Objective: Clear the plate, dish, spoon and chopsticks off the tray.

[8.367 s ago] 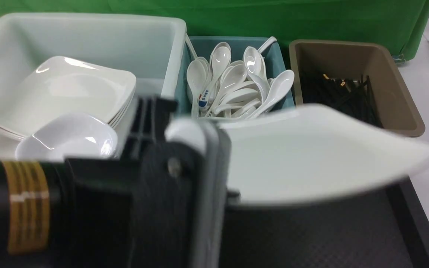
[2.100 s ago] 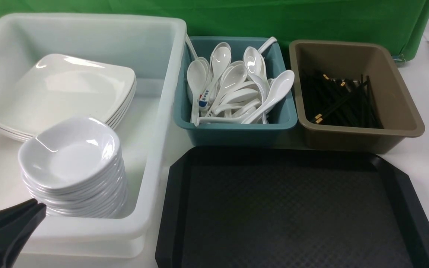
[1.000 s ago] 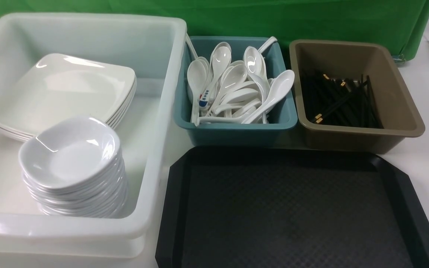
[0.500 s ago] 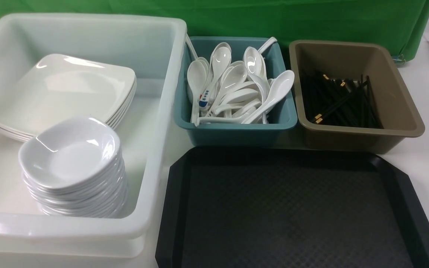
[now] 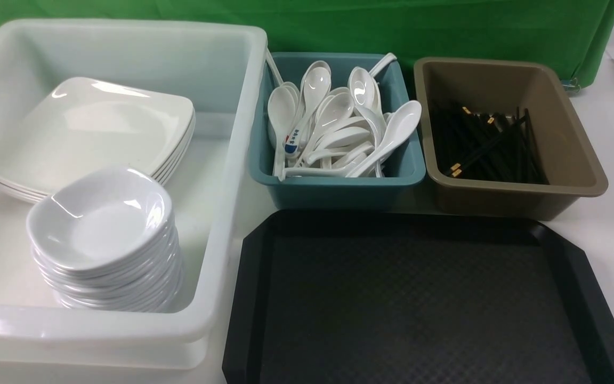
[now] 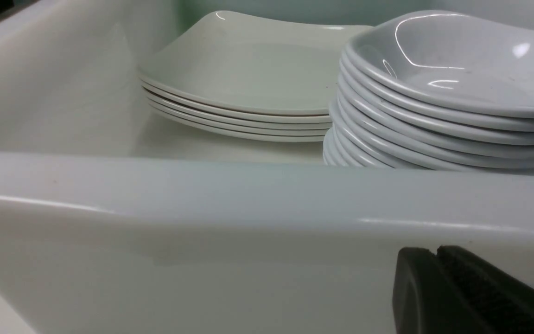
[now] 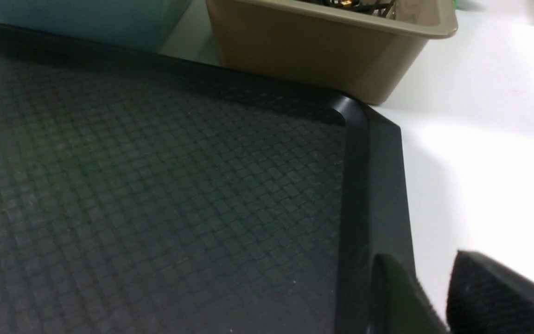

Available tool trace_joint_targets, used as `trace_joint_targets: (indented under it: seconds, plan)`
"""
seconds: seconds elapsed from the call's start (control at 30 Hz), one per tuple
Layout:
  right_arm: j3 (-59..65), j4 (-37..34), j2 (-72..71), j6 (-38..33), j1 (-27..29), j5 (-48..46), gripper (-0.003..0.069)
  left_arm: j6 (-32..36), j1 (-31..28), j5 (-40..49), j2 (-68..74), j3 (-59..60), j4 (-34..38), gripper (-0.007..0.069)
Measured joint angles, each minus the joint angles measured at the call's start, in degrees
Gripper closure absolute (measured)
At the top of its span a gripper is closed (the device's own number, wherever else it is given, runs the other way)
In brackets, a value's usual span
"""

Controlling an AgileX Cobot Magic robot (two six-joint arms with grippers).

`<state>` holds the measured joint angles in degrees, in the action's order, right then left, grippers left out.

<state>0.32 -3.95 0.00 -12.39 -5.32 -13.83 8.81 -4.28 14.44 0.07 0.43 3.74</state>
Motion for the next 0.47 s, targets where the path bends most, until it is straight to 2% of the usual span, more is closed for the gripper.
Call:
trace_joint_targets:
  seconds: [0.47]
  plan:
    - [0.0,0.0,0.0,0.0,0.0,0.0,0.0424,0.0,0.0,0.0,0.0,0.0,0.0,0.0608]
